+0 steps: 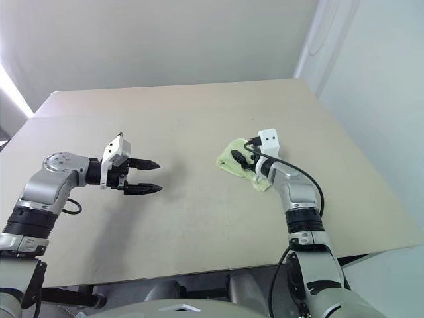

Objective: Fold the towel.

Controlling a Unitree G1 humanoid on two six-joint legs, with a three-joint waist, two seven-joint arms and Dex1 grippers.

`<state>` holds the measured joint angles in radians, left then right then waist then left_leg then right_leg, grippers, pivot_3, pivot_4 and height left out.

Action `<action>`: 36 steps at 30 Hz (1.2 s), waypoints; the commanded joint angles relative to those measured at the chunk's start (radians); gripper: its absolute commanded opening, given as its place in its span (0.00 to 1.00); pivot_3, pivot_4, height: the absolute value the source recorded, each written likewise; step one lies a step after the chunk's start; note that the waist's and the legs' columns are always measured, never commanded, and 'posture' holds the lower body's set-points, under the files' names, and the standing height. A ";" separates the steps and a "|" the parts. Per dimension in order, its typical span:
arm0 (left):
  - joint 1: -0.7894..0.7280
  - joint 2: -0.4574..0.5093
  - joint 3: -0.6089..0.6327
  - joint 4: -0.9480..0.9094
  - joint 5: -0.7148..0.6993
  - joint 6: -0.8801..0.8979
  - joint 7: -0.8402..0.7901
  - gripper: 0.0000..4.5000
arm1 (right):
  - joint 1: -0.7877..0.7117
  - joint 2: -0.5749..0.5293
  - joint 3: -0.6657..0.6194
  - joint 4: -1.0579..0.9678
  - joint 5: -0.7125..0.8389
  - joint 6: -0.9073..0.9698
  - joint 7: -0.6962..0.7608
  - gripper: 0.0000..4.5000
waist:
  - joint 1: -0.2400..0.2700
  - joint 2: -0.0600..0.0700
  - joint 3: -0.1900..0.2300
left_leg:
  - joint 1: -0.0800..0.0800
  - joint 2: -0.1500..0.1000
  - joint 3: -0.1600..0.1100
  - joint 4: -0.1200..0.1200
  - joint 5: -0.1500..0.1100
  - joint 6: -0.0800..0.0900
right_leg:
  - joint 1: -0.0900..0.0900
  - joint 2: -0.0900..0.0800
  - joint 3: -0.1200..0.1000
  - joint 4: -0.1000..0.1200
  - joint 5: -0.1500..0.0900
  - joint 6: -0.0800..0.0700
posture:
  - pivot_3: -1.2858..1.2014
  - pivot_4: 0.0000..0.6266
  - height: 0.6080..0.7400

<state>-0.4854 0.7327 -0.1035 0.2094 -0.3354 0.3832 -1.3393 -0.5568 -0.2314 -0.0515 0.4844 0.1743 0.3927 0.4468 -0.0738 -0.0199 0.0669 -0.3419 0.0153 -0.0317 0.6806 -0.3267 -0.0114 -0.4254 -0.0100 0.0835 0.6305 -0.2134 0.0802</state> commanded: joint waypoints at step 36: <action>-0.012 0.003 0.180 0.140 -0.038 -0.025 0.101 0.94 | 0.439 -0.485 -0.060 -0.885 0.464 0.335 0.491 0.99 | -0.010 0.002 0.001 | 0.003 0.000 0.001 0.000 0.000 0.000 | 0.002 0.000 0.000 0.000 -0.001 0.001 | 0.52 0.00 0.79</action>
<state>-0.4940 0.7244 0.0536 0.3885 -0.3618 0.3651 -1.2390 -0.0969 -0.7011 -0.1060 -0.3648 0.6387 0.7565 0.9297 -0.0835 -0.0181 0.0684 -0.3389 0.0154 -0.0311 0.6805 -0.3269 -0.0112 -0.4237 -0.0098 0.0836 0.6308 -0.2144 0.0807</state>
